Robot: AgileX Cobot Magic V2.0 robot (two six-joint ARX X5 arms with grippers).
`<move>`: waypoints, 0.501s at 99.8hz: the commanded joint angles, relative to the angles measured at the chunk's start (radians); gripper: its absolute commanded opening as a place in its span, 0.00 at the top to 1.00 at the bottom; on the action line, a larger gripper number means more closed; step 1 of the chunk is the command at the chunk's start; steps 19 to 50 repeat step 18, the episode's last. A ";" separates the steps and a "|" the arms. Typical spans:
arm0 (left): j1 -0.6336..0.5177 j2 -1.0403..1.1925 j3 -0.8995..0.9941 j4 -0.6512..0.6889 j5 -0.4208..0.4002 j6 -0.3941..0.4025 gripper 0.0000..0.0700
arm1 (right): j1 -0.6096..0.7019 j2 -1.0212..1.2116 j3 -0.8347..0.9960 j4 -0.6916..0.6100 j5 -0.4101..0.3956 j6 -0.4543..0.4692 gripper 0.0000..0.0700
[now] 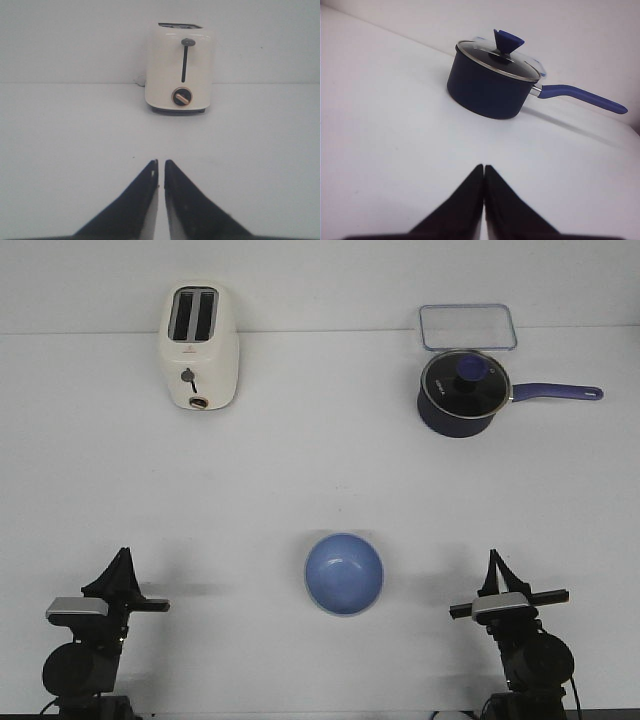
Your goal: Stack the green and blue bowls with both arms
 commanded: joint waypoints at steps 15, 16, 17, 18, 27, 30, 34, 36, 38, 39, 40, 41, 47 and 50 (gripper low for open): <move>0.002 -0.001 -0.020 0.012 0.003 0.005 0.98 | 0.000 0.000 -0.002 0.011 0.000 -0.001 1.00; 0.002 -0.001 -0.020 0.012 0.003 0.005 0.98 | 0.000 0.000 -0.002 0.011 0.000 -0.001 1.00; 0.002 -0.001 -0.020 0.012 0.003 0.005 0.98 | 0.000 0.000 -0.002 0.011 0.000 -0.001 1.00; 0.002 -0.001 -0.020 0.012 0.003 0.005 0.98 | 0.000 0.000 -0.002 0.011 0.000 -0.001 1.00; 0.002 -0.001 -0.020 0.012 0.003 0.005 0.98 | 0.000 0.000 -0.002 0.011 0.000 -0.001 1.00; 0.002 -0.001 -0.020 0.012 0.003 0.005 0.98 | 0.000 0.000 -0.002 0.011 0.000 -0.001 1.00; 0.002 -0.001 -0.020 0.012 0.003 0.005 0.98 | 0.000 0.000 -0.002 0.011 0.000 -0.001 1.00; 0.002 -0.001 -0.020 0.012 0.003 0.005 0.98 | 0.000 0.000 -0.002 0.011 0.000 -0.001 1.00; 0.002 -0.001 -0.020 0.012 0.003 0.005 0.98 | 0.000 0.000 -0.002 0.011 0.000 -0.001 1.00; 0.002 -0.001 -0.020 0.012 0.003 0.005 0.98 | 0.000 0.000 -0.002 0.011 0.000 -0.001 1.00; 0.002 -0.001 -0.020 0.012 0.003 0.005 0.98 | 0.000 0.000 -0.002 0.011 0.000 -0.001 1.00; 0.002 -0.001 -0.020 0.012 0.003 0.005 0.98 | 0.000 0.000 -0.002 0.011 0.000 -0.001 1.00; 0.002 -0.001 -0.020 0.012 0.003 0.005 0.98 | 0.000 0.000 -0.002 0.011 0.000 -0.001 1.00; 0.002 -0.001 -0.020 0.012 0.003 0.005 0.98 | 0.000 0.000 -0.002 0.011 0.000 -0.001 1.00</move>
